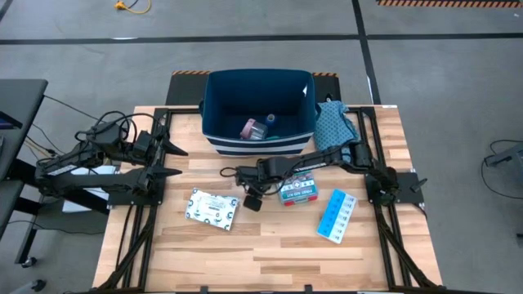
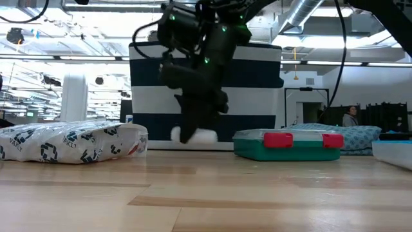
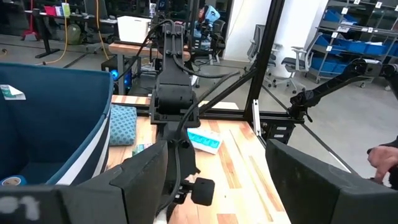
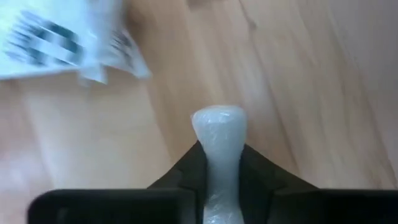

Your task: Pick & place medical supplies in basket/bin

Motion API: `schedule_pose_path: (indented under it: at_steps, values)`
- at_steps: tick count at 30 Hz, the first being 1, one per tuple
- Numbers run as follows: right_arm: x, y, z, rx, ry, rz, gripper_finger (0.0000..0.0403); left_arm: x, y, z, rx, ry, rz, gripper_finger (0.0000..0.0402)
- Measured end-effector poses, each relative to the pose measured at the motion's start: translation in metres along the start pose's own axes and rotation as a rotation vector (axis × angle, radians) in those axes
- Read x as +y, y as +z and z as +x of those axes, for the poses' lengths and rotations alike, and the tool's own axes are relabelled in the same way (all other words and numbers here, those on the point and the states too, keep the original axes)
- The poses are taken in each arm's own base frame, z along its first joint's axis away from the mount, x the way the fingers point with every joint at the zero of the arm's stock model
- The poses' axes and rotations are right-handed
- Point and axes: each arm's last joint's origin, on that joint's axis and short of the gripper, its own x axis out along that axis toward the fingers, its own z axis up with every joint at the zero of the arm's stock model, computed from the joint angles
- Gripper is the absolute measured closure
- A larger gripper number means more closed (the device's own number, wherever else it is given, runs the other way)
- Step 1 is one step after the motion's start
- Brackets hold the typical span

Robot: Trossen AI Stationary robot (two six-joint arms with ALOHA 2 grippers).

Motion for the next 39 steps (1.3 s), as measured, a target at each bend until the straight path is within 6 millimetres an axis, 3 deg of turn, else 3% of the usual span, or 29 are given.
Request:
schedule_pose_path:
  at_steps: [4,11,20,26,33,39]
  values:
    - [0.004,0.013,-0.017,-0.025,0.015,-0.009,0.0366,0.0,0.0,0.0,0.0,0.0,0.0,0.014]
    - [0.008,0.042,-0.064,-0.109,0.034,-0.036,0.0352,0.0,0.0,0.0,0.0,0.0,0.0,0.014]
    - [0.003,0.079,-0.147,-0.345,0.043,-0.104,0.036,0.0,0.0,0.0,0.0,0.0,0.0,0.014]
    - [-0.02,0.085,-0.198,-0.517,-0.012,-0.097,0.0354,0.0,0.0,0.0,0.0,0.002,0.0,0.014]
    - [-0.058,0.074,-0.256,-0.6,-0.109,-0.109,0.0356,0.0,0.0,0.0,-0.002,0.003,0.001,0.014]
    - [-0.096,0.067,-0.287,-0.644,-0.194,-0.112,0.0355,0.0,0.001,0.0,-0.006,0.003,0.002,0.014]
